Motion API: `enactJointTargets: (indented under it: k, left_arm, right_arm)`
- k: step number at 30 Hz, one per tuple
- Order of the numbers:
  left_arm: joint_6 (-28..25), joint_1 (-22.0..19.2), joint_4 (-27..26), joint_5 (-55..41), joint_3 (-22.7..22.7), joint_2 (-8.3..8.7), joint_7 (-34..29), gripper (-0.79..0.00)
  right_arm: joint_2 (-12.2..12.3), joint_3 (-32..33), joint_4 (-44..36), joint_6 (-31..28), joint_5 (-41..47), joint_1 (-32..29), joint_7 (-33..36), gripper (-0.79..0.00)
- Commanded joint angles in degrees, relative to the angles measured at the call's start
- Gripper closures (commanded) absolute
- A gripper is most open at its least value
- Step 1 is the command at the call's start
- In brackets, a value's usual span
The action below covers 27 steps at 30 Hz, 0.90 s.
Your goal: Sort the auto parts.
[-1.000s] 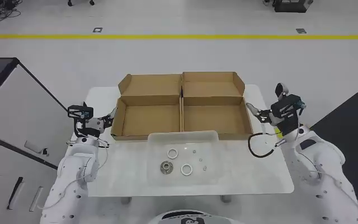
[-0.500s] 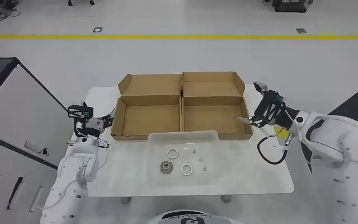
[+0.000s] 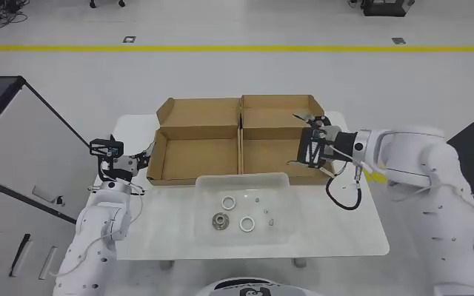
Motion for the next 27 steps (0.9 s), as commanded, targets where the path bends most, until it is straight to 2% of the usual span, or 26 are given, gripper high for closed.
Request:
enactJointTargets:
  k: [1,11,20,27]
  left_arm:
    - [0.0,0.0,0.0,0.0,0.0,0.0,0.0,-0.785]
    - [0.0,0.0,0.0,0.0,0.0,0.0,0.0,-0.785]
    - [0.0,0.0,0.0,0.0,0.0,0.0,0.0,-0.785]
    - [0.0,0.0,0.0,0.0,0.0,0.0,0.0,-0.785]
  right_arm:
    - [0.9,-2.4,0.8,0.4,0.5,1.2,0.4,-0.785]
    - [7.2,-16.7,1.8,8.5,9.9,8.5,8.5,-0.785]
    - [12.5,-26.9,0.9,15.0,18.1,14.8,15.1,-0.785]
    - [12.5,-26.9,0.9,15.0,18.1,14.8,15.1,-0.785]
